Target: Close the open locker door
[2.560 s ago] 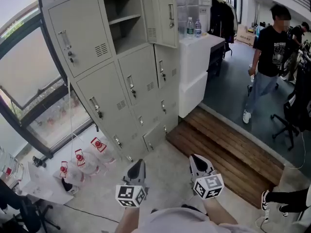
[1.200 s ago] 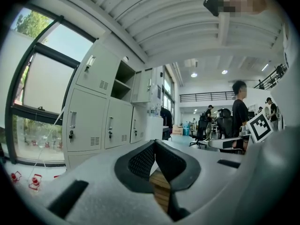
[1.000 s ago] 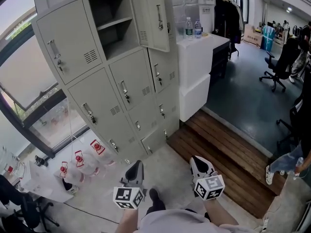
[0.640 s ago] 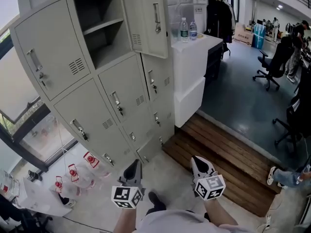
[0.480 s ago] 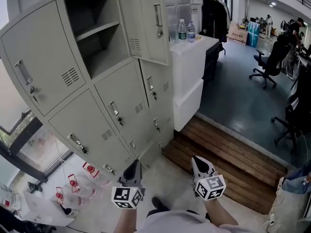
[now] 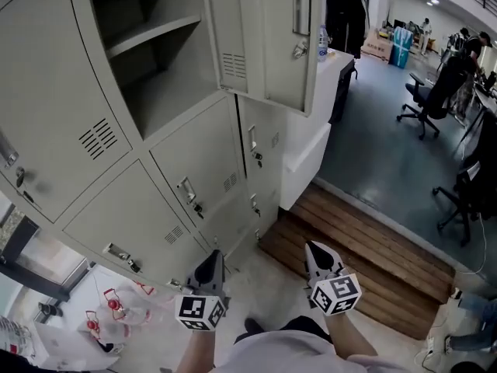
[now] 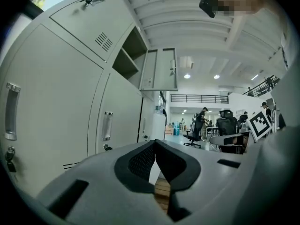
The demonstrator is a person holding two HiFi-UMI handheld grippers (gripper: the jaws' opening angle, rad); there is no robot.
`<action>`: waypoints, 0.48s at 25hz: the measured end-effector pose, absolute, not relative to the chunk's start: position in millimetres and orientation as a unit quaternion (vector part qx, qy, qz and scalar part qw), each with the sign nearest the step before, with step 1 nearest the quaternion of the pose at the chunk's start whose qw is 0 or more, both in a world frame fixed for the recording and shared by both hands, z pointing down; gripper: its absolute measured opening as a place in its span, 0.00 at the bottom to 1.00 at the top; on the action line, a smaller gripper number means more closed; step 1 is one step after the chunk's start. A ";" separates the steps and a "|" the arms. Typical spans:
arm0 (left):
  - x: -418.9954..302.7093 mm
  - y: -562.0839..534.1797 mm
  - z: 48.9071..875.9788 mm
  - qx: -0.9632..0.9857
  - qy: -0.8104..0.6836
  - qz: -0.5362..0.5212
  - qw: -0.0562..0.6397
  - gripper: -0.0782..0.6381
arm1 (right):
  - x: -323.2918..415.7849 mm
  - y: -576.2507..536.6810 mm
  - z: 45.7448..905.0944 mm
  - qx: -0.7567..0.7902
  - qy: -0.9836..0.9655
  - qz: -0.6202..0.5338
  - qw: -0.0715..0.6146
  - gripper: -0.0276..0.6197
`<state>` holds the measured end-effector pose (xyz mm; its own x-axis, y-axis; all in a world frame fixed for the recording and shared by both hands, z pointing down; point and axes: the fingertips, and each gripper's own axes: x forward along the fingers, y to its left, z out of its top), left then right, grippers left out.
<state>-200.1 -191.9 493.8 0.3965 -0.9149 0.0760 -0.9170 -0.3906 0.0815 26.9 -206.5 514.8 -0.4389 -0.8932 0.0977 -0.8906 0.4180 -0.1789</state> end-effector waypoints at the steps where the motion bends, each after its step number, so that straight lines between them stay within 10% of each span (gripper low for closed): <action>1: -200.9 -197.9 494.7 0.832 -0.551 0.009 0.056 0.12 | 25.7 -213.9 513.9 -0.527 0.843 -0.102 0.007 0.06; 12: -176.0 -240.9 476.8 0.806 -0.589 -0.008 0.047 0.12 | 40.0 -280.8 492.8 -0.475 0.876 -0.086 0.009 0.06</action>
